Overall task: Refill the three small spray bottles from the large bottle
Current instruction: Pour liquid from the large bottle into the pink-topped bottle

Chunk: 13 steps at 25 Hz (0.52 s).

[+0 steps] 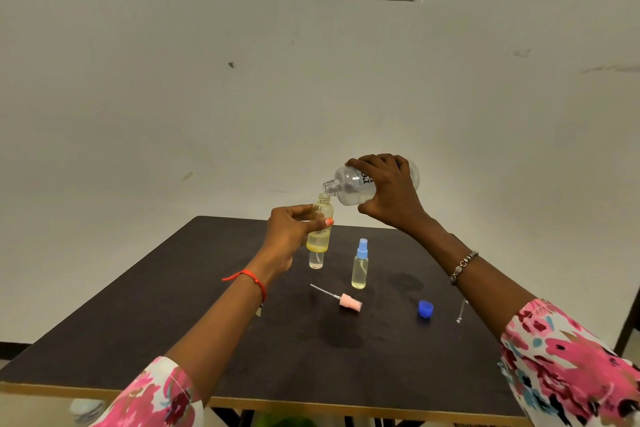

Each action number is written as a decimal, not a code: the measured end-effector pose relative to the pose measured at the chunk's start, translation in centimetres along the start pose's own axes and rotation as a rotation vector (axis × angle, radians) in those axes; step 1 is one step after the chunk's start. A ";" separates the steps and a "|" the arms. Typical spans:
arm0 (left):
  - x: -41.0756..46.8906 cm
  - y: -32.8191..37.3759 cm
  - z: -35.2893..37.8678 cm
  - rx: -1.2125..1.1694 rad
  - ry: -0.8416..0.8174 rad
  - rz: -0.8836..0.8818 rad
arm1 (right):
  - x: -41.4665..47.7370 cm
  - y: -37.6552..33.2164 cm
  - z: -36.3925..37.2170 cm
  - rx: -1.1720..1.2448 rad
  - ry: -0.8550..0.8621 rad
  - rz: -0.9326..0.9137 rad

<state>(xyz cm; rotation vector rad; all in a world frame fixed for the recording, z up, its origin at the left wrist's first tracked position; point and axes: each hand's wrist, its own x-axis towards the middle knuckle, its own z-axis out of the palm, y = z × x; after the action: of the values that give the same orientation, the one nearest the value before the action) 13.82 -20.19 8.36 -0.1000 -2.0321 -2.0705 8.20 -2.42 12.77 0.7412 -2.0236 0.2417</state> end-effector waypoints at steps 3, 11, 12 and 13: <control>0.0 0.0 0.1 -0.001 0.000 0.000 | 0.0 0.0 -0.1 0.004 0.005 -0.004; -0.1 0.0 0.1 0.009 0.012 -0.006 | -0.1 0.1 -0.2 0.003 -0.007 -0.001; -0.1 0.0 0.1 0.006 0.008 -0.003 | -0.1 0.1 -0.2 0.003 -0.006 -0.002; -0.2 0.0 0.1 0.006 0.004 0.000 | -0.1 0.1 -0.3 0.003 -0.004 -0.003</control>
<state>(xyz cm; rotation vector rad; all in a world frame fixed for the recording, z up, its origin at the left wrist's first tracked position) 13.97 -20.07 8.30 -0.0947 -2.0351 -2.0628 8.39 -2.19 12.81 0.7467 -2.0265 0.2420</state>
